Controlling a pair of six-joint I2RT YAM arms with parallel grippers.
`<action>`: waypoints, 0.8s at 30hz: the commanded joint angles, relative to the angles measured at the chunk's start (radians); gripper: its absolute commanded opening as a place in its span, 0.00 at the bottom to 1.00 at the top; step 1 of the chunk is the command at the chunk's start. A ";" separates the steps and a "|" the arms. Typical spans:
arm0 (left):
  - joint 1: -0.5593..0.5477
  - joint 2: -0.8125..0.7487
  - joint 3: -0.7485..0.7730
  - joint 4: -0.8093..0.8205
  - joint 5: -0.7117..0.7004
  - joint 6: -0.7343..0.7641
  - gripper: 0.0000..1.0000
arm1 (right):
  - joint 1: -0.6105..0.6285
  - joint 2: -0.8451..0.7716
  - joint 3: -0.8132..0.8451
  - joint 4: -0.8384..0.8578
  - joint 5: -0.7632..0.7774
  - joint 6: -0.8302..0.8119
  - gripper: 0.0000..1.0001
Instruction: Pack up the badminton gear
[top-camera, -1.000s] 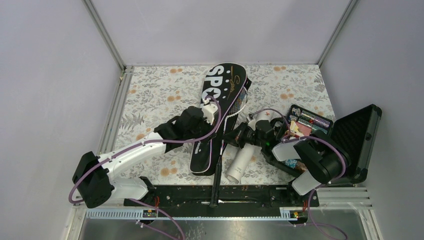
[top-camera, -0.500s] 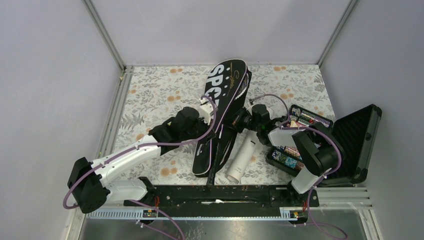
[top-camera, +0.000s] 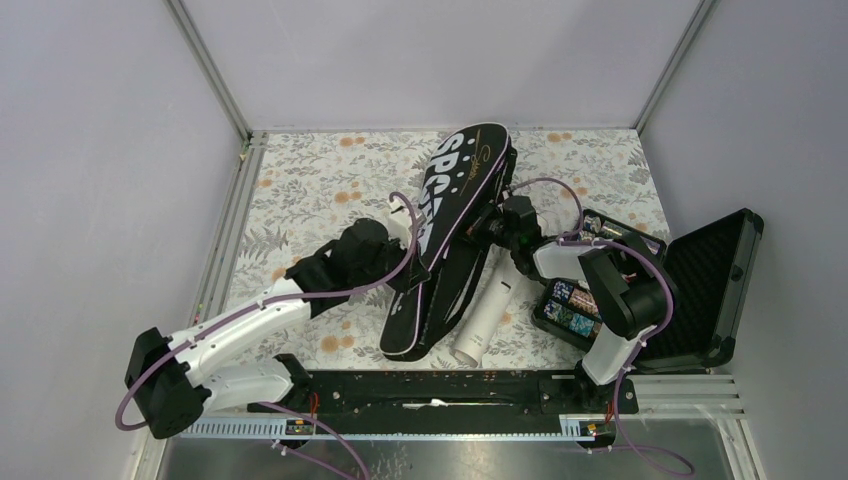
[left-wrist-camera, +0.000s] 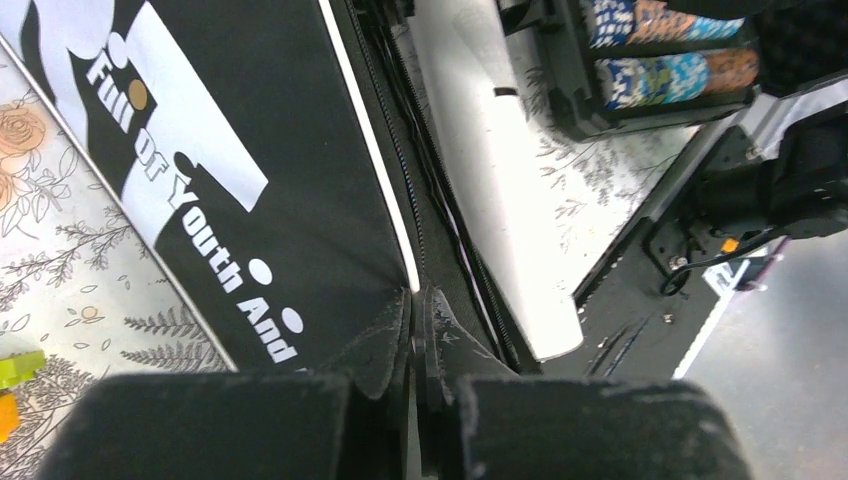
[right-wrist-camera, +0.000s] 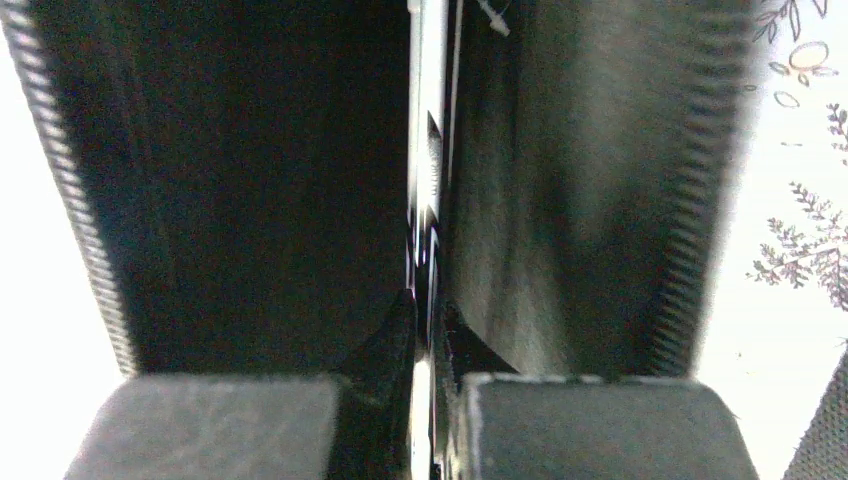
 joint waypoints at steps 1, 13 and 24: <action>-0.003 -0.078 -0.002 0.117 0.097 -0.075 0.00 | -0.007 -0.006 0.079 0.068 0.144 -0.068 0.00; 0.001 -0.072 -0.064 0.215 0.028 -0.185 0.00 | 0.006 0.027 0.105 0.089 0.172 -0.072 0.07; 0.008 0.044 -0.032 0.143 -0.121 -0.162 0.00 | 0.026 -0.109 0.074 -0.228 0.178 -0.145 0.52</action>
